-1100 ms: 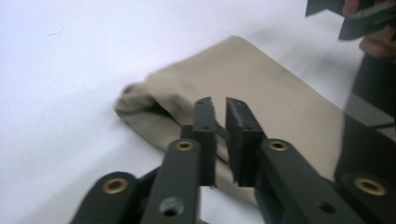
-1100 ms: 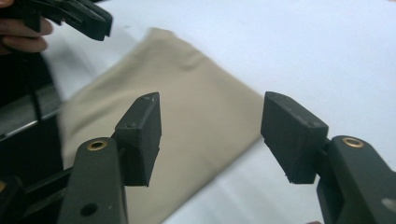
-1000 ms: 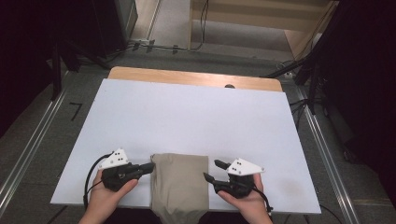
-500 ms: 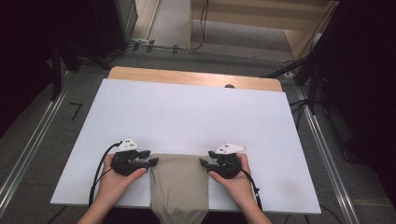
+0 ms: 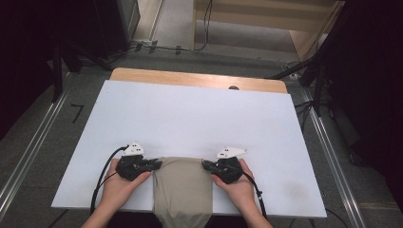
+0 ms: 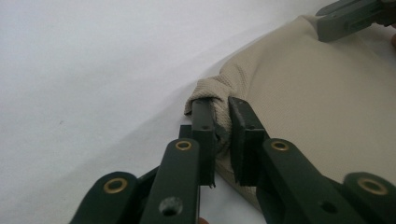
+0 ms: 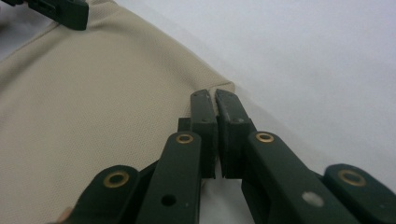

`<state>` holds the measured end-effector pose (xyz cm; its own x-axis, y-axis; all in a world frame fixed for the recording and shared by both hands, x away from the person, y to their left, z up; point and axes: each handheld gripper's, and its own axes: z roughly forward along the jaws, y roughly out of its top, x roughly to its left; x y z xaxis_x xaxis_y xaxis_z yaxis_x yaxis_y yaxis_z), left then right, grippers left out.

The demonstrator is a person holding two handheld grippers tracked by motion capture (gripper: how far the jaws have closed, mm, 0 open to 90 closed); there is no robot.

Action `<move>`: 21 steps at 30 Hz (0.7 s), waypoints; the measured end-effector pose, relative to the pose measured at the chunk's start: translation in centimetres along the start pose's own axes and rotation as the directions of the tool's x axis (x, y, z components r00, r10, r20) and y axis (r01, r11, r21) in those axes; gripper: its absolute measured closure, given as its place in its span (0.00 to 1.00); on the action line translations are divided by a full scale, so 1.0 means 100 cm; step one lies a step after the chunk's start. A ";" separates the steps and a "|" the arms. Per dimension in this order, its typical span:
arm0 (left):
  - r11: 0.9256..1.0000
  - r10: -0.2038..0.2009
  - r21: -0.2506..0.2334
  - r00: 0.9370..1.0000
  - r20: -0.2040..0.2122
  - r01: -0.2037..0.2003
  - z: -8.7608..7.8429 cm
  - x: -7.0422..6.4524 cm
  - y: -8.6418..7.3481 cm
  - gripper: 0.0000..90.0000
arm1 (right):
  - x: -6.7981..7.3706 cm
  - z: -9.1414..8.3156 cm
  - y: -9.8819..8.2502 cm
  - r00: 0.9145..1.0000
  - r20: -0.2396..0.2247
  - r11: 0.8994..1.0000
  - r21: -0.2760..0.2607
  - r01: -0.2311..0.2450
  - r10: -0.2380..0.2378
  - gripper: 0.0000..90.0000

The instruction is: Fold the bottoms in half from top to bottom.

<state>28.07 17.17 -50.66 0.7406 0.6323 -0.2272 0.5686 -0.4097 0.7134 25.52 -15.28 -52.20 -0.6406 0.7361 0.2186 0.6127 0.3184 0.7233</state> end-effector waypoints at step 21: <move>0.970 -0.040 -0.236 0.998 0.038 0.048 0.003 0.015 0.032 0.95 | -0.022 -0.042 0.037 0.995 0.096 0.985 -0.161 0.057 -0.042 0.96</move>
<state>31.12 16.54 -48.91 0.7305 0.6225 -0.2809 0.5028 -0.2118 0.8381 27.21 -18.21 -47.29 -0.6182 0.7761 0.1246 0.4930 0.2594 0.8305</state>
